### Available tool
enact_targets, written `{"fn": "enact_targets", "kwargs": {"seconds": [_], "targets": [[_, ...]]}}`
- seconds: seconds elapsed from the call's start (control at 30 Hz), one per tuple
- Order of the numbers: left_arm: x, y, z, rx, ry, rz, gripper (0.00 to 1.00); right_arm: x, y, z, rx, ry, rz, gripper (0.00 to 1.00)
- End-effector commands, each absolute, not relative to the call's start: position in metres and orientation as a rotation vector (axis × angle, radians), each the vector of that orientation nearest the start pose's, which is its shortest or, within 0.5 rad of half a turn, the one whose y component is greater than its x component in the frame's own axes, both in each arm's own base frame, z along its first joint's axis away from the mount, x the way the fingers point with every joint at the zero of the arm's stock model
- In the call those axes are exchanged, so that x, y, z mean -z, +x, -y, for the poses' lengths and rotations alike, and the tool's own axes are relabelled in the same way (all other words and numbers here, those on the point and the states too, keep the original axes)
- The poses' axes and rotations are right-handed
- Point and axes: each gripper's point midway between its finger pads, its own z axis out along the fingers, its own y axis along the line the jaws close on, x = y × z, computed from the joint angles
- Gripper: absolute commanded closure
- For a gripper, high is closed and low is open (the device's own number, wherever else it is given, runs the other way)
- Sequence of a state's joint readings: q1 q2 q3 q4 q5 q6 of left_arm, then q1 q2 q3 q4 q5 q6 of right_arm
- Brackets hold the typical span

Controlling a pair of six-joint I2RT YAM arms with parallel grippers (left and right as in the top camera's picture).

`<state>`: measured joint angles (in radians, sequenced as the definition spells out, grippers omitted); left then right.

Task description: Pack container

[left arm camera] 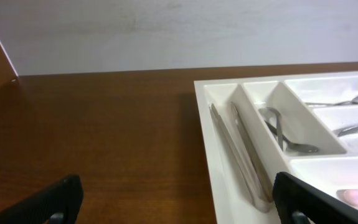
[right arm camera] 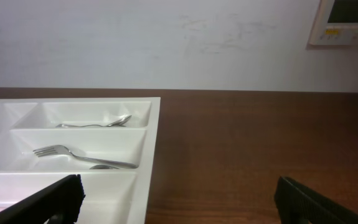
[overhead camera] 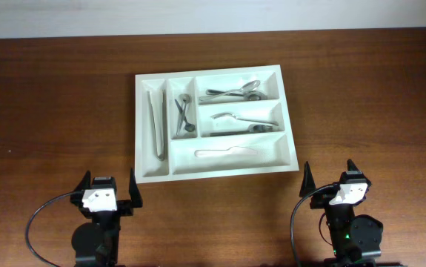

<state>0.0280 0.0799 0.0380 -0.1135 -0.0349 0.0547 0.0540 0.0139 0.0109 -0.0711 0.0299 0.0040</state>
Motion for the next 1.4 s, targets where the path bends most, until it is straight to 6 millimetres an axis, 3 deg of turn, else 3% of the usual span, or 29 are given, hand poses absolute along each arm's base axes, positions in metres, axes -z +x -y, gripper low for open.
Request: {"fn": "enact_targets", "kwargs": {"seconds": [0.0, 1.37], "targets": [[-0.1442, 0.2472, -0.0176, -0.154, 0.027, -1.713, 0.01, -0.1560, 0.2460, -0.0042, -0.012, 0.008, -1.648, 0.01], [-0.1441, 0.2476, -0.0187, -0.173, 0.037, -1.707, 0.01, -0.1560, 0.2460, -0.0042, -0.012, 0.008, -1.648, 0.01]]}}
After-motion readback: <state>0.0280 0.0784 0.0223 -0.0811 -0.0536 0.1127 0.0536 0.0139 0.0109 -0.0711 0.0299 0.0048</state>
